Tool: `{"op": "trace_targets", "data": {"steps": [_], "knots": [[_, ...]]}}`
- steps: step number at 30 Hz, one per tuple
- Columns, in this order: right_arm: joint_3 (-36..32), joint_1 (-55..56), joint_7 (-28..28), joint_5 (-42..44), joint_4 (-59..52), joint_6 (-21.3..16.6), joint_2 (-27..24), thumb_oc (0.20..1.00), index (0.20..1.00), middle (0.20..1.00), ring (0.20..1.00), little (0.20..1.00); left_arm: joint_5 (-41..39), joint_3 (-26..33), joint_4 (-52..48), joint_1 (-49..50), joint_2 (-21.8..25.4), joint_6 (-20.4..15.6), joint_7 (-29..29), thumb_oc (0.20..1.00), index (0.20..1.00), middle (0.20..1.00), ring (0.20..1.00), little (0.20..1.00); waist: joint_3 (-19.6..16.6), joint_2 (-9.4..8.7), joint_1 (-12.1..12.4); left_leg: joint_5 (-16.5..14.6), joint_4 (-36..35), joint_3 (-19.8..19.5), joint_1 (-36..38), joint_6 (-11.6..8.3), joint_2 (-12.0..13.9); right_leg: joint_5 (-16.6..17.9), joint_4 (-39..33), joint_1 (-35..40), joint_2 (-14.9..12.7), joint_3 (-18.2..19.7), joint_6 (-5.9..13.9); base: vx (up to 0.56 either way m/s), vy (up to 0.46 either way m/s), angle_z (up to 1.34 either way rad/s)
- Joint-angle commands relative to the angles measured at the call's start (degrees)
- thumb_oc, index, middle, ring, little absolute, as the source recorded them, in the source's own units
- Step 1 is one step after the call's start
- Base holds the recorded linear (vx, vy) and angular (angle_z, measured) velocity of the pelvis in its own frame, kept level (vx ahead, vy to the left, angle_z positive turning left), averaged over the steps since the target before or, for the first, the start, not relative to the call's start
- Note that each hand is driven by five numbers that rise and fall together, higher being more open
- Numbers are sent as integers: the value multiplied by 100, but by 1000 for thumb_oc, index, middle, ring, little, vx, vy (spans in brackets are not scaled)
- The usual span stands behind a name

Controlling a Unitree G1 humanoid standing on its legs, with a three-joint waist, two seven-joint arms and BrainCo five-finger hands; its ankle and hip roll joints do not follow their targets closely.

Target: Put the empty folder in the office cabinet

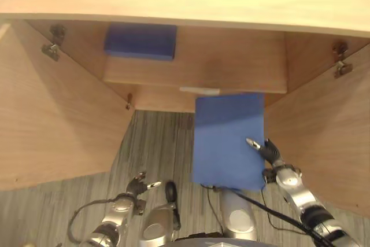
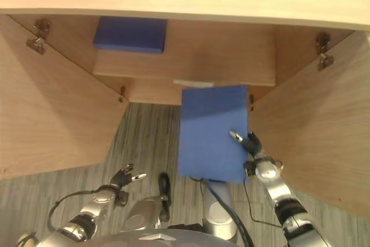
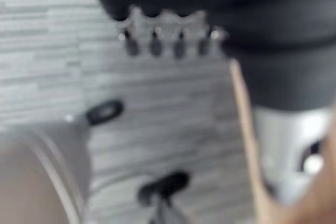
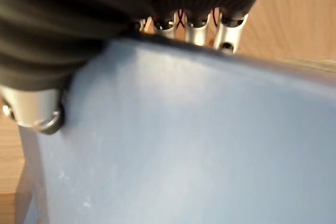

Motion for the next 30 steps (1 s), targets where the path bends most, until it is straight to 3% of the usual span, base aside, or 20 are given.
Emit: {"op": "trace_targets", "data": {"steps": [1,4,7,11,16,20,24,30], "knots": [[-258,-13,-761,762,-234,-88,-10,200,200,200,200,200,181,-172,-219,620,217,-174,164,1000,1000,1000,1000,1000,-352,-76,-66,-1000,195,245,707,48,259,953,-980,-109,-243,263,419,96,-5,4],[-573,-508,-1023,1160,-157,-8,-171,200,200,200,200,200,11,-313,-405,573,153,-188,224,1000,1000,1000,1000,1000,-254,42,-54,-1040,92,226,750,-7,269,947,-854,-338,-251,256,383,25,6,-3],[-954,-1437,-1203,1586,127,314,-370,200,200,200,200,200,-81,-499,-548,448,118,-124,226,1000,1000,1000,1000,1000,-127,188,20,-1063,-2,174,730,-97,249,932,-771,-525,-295,233,326,-7,-1,-8],[-1155,-2172,-1284,1578,513,553,-687,200,200,200,200,200,-154,-649,-570,410,111,-60,252,1000,1000,1000,1000,1000,-65,316,115,-1064,8,133,667,-156,250,871,-616,-677,-348,202,284,3,-9,9],[-1063,-2917,-1056,1378,846,842,-1012,200,200,200,200,200,-177,-716,-606,406,167,-9,177,1000,1000,1000,1000,1000,5,422,242,-1041,70,71,555,-229,293,781,-359,-909,-373,166,244,2,-28,21],[-937,-3339,-1385,2050,1074,1276,-1076,200,200,200,200,200,-227,-727,-655,387,230,57,94,1000,1000,1000,1000,1000,38,445,328,-1050,142,38,465,-279,349,730,-152,-1118,-376,154,217,-4,-67,8],[-1315,-3580,-2234,3282,1329,946,-849,200,200,200,200,200,-300,-797,-641,361,192,55,68,1000,1000,1000,1000,1000,81,506,387,-1051,131,28,453,-308,412,651,-75,-1162,-359,110,199,7,-37,6],[-1718,-4406,-2962,4173,1949,340,-489,200,200,200,200,200,-519,-987,-574,315,-10,-83,153,1000,1000,1000,1000,1000,243,706,578,-922,100,-8,259,-341,403,583,-38,-1193,-403,6,142,-12,-4,1]]}}
